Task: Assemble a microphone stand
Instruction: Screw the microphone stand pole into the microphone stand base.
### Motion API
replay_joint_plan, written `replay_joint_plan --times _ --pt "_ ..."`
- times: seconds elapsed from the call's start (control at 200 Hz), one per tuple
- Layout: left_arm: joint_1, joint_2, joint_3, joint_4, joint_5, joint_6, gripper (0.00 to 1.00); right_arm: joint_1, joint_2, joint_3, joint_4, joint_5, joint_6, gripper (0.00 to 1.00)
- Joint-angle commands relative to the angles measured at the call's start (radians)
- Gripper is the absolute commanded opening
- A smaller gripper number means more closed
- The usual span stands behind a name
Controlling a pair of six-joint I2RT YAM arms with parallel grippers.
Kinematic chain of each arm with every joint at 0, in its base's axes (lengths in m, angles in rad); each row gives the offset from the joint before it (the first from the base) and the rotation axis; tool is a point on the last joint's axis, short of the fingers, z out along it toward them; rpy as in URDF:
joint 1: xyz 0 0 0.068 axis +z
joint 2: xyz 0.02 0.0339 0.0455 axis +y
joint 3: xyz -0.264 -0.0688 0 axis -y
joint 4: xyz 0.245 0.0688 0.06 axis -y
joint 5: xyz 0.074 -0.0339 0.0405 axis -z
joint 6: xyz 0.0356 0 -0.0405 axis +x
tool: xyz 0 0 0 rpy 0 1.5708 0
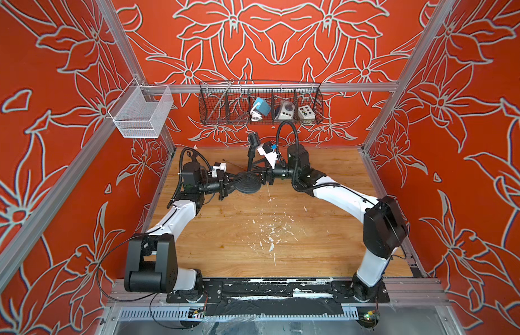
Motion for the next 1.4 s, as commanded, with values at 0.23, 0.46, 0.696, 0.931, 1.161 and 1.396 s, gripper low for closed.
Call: replay_joint_plan --times 0.23,0.46,0.696,0.931,1.161,1.396 --pt "0.001 0.009 0.058 0.053 0.042 -0.005 0.0 0.084 -0.03 -0.101 0.204 0.279 0.054 0.0" --pt "0.001 -0.029 0.055 0.01 -0.036 0.003 0.0 0.29 -0.014 0.053 -0.215 1.09 0.049 0.0" --pt "0.003 -0.039 0.024 0.026 -0.099 -0.012 0.0 0.343 0.036 0.173 -0.361 1.209 0.078 0.0" --pt "0.006 -0.004 0.021 0.067 -0.1 -0.022 0.0 0.269 -0.04 0.136 -0.384 0.689 -0.012 0.7" --pt "0.006 0.013 0.023 0.077 -0.1 -0.024 0.0 0.152 -0.117 0.036 -0.327 0.377 -0.078 0.82" --pt "0.008 0.034 0.021 0.11 -0.068 -0.047 0.0 0.056 -0.14 0.027 -0.318 0.231 -0.14 0.77"
